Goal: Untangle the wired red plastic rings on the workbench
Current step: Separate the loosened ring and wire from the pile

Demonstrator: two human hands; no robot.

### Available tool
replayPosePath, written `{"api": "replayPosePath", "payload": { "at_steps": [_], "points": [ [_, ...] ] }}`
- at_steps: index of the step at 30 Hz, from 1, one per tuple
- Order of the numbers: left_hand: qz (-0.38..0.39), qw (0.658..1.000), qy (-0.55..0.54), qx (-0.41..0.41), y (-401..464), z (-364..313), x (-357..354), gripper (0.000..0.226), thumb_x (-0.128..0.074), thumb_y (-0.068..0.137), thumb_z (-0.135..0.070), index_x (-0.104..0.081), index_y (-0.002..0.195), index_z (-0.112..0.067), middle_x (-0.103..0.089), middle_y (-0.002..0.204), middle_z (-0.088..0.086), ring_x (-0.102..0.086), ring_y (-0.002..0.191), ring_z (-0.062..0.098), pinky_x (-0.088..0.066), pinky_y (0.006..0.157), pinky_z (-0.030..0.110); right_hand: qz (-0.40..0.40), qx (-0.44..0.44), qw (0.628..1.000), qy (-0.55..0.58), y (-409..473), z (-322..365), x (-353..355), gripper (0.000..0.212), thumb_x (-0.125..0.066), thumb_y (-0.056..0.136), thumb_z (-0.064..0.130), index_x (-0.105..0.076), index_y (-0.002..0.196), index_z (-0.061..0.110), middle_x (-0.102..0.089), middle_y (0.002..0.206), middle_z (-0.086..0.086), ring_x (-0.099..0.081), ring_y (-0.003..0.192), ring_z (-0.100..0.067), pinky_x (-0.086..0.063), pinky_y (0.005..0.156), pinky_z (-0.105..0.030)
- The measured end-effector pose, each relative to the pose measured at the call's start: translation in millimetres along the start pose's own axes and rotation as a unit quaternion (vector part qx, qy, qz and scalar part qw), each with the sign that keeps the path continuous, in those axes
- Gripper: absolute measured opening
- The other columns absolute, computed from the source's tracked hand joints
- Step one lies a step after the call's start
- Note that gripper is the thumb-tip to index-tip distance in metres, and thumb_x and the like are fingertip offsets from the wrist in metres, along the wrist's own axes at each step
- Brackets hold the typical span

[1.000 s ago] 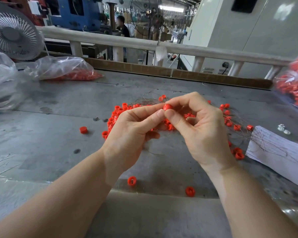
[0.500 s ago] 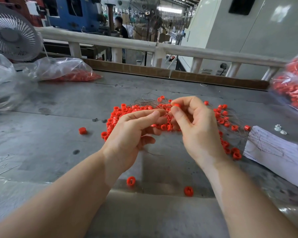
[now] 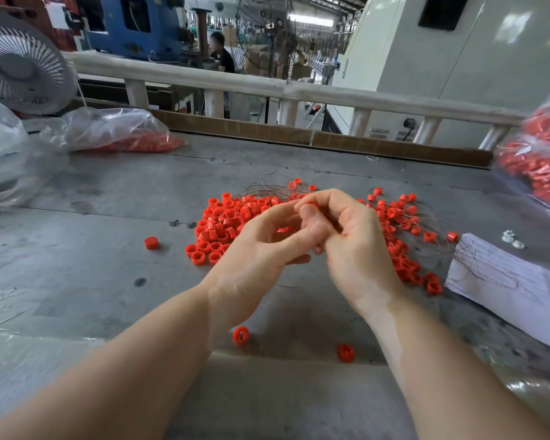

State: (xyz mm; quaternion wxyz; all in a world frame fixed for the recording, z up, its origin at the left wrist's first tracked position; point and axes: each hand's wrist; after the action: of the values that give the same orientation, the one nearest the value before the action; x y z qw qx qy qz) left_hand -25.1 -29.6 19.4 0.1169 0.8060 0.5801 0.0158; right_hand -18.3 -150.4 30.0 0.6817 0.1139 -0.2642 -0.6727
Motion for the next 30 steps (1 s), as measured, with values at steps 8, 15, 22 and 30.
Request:
{"api": "replayPosePath", "payload": {
  "at_steps": [8, 15, 22, 30],
  "points": [
    [-0.008, 1.000, 0.018, -0.008, -2.2, -0.7, -3.3, 0.043, -0.060, 0.076, -0.032, -0.065, 0.105, -0.002, -0.066, 0.106, 0.024, -0.060, 0.106, 0.038, -0.046, 0.095, 0.053, 0.010, -0.019, 1.000, 0.022, -3.5, -2.7, -3.5, 0.025, -0.055, 0.091, 0.004, -0.062, 0.073, 0.019, -0.058, 0.057, 0.018, -0.051, 0.054, 0.006, -0.038, 0.053, -0.007],
    [-0.003, 1.000, 0.020, 0.000, -2.1, 0.5, -1.1, 0.042, -0.060, 0.076, -0.034, -0.066, 0.102, -0.002, -0.068, 0.103, 0.021, -0.063, 0.103, 0.036, -0.047, 0.094, 0.054, 0.000, -0.002, 1.000, -0.013, -5.7, -0.9, -3.7, 0.024, -0.056, 0.087, 0.008, -0.063, 0.070, 0.023, -0.063, 0.066, 0.011, -0.059, 0.068, -0.004, -0.048, 0.062, -0.019],
    [-0.033, 0.999, -0.001, -0.025, 1.2, 1.5, -1.1, 0.044, -0.062, 0.075, -0.031, -0.065, 0.114, -0.012, -0.070, 0.103, 0.015, -0.065, 0.090, 0.021, -0.053, 0.085, 0.035, -0.021, 0.018, 1.000, -0.012, -1.3, -3.1, -2.5, 0.016, -0.059, 0.089, 0.002, -0.067, 0.087, 0.016, -0.064, 0.069, 0.011, -0.059, 0.065, 0.002, -0.047, 0.061, -0.015],
    [-0.122, 0.991, -0.044, -0.039, 4.0, 4.0, 4.4, 0.040, -0.072, 0.062, -0.031, -0.063, 0.094, -0.007, -0.070, 0.084, 0.007, -0.066, 0.071, 0.011, -0.052, 0.062, 0.019, -0.070, 0.068, 0.992, -0.082, -0.3, -5.6, 1.3, 0.045, -0.070, 0.080, 0.002, -0.059, 0.119, 0.023, -0.070, 0.095, 0.009, -0.064, 0.085, 0.005, -0.043, 0.069, -0.008]
  ]
}}
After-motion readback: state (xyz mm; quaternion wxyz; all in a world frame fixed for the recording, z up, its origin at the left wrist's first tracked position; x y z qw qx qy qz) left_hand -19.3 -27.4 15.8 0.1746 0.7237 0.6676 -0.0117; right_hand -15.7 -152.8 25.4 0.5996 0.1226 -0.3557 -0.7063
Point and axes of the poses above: each hand's wrist, its own y-axis towards the middle knuckle, its own x-axis out of the back of the hand, z = x × y
